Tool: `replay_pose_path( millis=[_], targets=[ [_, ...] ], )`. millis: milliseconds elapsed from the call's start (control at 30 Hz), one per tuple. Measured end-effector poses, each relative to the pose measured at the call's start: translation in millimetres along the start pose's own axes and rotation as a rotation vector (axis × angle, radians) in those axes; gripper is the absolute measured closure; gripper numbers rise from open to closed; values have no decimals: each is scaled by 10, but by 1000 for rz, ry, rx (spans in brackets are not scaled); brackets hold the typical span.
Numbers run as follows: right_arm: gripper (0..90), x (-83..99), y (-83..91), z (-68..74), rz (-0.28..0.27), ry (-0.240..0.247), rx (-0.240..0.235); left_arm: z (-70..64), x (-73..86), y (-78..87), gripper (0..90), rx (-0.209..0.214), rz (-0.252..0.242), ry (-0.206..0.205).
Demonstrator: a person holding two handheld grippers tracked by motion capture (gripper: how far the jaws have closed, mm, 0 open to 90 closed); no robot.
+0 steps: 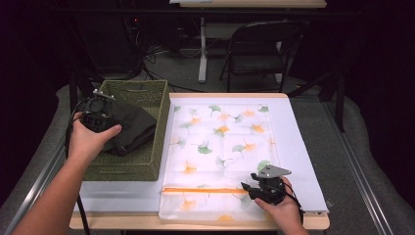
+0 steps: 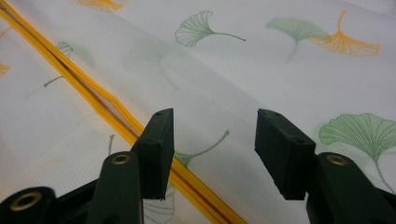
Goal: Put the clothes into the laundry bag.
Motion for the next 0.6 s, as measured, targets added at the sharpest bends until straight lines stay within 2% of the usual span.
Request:
replay_pose_path(
  millis=[67, 200, 467, 600],
  targets=[
    [468, 3, 1, -7, 3, -5, 5, 48, -34, -26, 253, -1, -3, 18],
    [465, -3, 3, -9, -1, -4, 10, 146, -63, -109, 253, -19, 12, 26],
    [455, 8, 16, 3, 7, -3, 20, 303, -118, -306, 253, -33, 42, 72],
    [452, 10, 41, 2, 1, -4, 28, 381, -152, -392, 254, -42, 34, 94]
  ],
)
Point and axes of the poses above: each handheld gripper's, and its own axes: y roughly backward along the jaws, x roughly out of its underside, z roughly to its left, the point moved 9 cm from there along -y, roughly forward along the jaws, and after that the axes turned 3 degrees about y, right-handed, at the moved point
